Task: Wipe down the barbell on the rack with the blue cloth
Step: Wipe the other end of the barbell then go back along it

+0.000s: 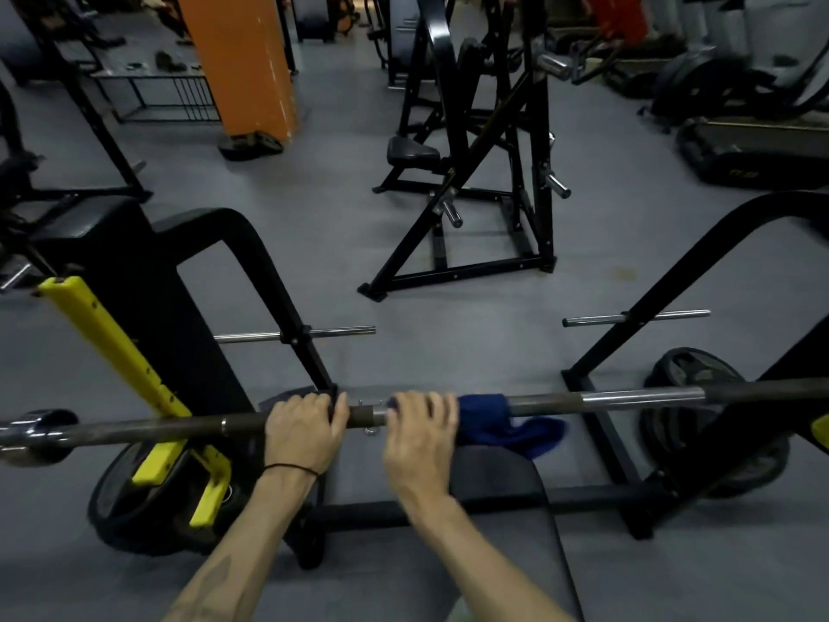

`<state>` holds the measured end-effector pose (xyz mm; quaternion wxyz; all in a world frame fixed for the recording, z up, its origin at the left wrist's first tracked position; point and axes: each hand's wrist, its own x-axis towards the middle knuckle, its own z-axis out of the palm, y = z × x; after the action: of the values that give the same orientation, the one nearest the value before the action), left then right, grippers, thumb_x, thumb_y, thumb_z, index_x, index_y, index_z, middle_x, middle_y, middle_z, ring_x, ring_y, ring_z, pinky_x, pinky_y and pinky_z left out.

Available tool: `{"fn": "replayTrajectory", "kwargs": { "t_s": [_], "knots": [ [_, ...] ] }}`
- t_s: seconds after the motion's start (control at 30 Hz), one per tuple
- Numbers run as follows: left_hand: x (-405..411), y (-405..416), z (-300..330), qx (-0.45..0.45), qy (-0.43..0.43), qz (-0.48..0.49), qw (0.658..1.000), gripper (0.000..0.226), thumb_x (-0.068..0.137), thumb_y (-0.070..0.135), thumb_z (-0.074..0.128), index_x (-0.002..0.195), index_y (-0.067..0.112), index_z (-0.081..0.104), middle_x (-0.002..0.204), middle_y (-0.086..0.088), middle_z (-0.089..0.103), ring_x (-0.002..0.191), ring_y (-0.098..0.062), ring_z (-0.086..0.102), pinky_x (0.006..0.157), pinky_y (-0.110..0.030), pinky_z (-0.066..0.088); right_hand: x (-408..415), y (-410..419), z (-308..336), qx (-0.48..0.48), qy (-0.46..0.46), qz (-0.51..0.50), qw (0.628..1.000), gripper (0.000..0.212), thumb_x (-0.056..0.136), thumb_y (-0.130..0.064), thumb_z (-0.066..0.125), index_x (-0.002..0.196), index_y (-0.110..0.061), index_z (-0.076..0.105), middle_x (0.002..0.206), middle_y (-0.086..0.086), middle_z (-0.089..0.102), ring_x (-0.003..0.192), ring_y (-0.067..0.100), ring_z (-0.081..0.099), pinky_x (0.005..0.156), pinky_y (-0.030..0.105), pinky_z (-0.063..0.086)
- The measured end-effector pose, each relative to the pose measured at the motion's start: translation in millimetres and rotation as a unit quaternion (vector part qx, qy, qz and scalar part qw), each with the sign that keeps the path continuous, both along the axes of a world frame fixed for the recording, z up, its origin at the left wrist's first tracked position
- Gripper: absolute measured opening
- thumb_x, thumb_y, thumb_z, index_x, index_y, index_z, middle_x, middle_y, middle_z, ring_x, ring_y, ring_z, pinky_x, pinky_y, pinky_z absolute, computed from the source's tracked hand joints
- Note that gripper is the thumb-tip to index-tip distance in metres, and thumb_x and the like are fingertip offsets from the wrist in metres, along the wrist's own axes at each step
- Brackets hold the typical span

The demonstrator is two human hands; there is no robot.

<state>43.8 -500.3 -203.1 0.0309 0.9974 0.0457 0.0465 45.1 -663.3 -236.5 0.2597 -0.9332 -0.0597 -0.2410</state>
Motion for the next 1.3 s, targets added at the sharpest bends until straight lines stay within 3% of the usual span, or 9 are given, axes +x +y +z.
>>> {"fn": "replayTrajectory", "kwargs": {
  "t_s": [0.1,0.23,0.4,0.6,0.7,0.83,0.97,1.13,1.3],
  "knots": [
    [3.5,8.0,3.2,0.07,0.054,-0.033,0.995,0.065,0.094,0.047,0.015,0.084,0.015,0.072,0.066,-0.007,0.065,0.057,-0.03,0.061,0.058,-0.035,0.033,1.1,-4.4,3.0,-0.073,-0.011,0.099,0.992,0.034,0.106,-0.037,0.039,0.122,-0.021,0.065,0.114,-0.004,0.065,0.108,0.021,0.056,0.113,0.044,0.033],
    [4.7,9.7,10.5,0.126,0.011,-0.087,0.988,0.034,0.063,0.019,0.09,0.091,0.008,0.076,0.049,-0.011,0.054,0.034,-0.027,0.051,0.043,-0.027,0.032,24.6,-96.2,3.9,-0.073,-0.037,0.079,0.994,0.032,0.106,-0.032,0.039,0.097,-0.017,0.065,0.087,0.0,0.059,0.084,0.026,0.054,0.091,0.045,0.045],
    [12.4,6.6,17.2,0.218,0.053,-0.07,0.972,0.037,0.104,0.022,0.036,0.137,0.021,0.052,0.1,-0.005,0.07,0.086,-0.028,0.068,0.06,-0.031,0.039,28.7,-70.4,7.8,0.008,-0.004,-0.14,0.99,0.037,0.103,-0.032,0.042,0.079,-0.013,0.063,0.079,0.008,0.06,0.084,0.033,0.056,0.106,0.052,0.037],
    [36.8,8.1,45.7,0.102,0.249,-0.079,0.96,0.036,0.107,0.028,0.029,0.123,0.015,0.059,0.127,-0.011,0.063,0.115,-0.031,0.062,0.09,-0.039,0.047,-5.4,38.1,8.6,-0.057,0.018,0.087,0.994,0.057,0.107,-0.056,0.026,0.116,-0.017,0.065,0.107,0.001,0.066,0.106,0.023,0.056,0.112,0.045,0.034],
    [53.1,18.8,45.8,0.001,0.34,-0.072,0.938,0.034,0.107,0.024,0.028,0.111,0.011,0.059,0.121,-0.015,0.066,0.098,-0.029,0.065,0.092,-0.042,0.05,16.1,-26.5,3.3,-0.097,-0.017,0.123,0.987,0.038,0.107,-0.043,0.039,0.103,-0.016,0.065,0.092,0.002,0.062,0.088,0.026,0.056,0.091,0.042,0.043],
    [43.0,22.1,32.3,0.116,0.243,-0.118,0.956,0.024,0.107,0.024,0.031,0.122,0.019,0.049,0.12,-0.012,0.064,0.104,-0.031,0.062,0.087,-0.043,0.05,28.1,-101.5,4.7,-0.105,-0.032,-0.017,0.994,0.031,0.104,-0.031,0.04,0.086,-0.016,0.06,0.081,0.003,0.056,0.081,0.03,0.054,0.092,0.045,0.043],
    [23.6,13.0,18.4,0.175,0.15,-0.111,0.967,0.045,0.106,0.02,0.033,0.151,0.022,0.036,0.12,-0.01,0.065,0.104,-0.032,0.066,0.075,-0.035,0.045,19.5,-1.8,6.4,-0.021,-0.027,-0.133,0.99,0.028,0.098,-0.025,0.047,0.079,-0.012,0.063,0.08,0.011,0.06,0.082,0.035,0.056,0.103,0.052,0.039],
    [3.9,39.9,9.1,0.093,-0.049,-0.102,0.989,0.015,0.076,0.022,0.088,0.082,0.018,0.075,0.06,-0.004,0.065,0.047,-0.027,0.062,0.043,-0.032,0.051,7.9,16.4,6.8,-0.099,-0.048,0.138,0.984,0.028,0.102,-0.034,0.045,0.105,-0.016,0.067,0.095,0.003,0.066,0.089,0.025,0.058,0.09,0.042,0.042],
    [-4.3,50.4,8.4,0.055,-0.048,-0.082,0.994,0.017,0.08,0.023,0.084,0.076,0.017,0.068,0.062,-0.002,0.063,0.054,-0.029,0.06,0.052,-0.034,0.049,28.5,-112.4,9.8,-0.118,-0.073,0.014,0.99,0.027,0.101,-0.022,0.043,0.087,-0.012,0.063,0.079,0.006,0.056,0.075,0.033,0.055,0.083,0.047,0.042]
  ]
}}
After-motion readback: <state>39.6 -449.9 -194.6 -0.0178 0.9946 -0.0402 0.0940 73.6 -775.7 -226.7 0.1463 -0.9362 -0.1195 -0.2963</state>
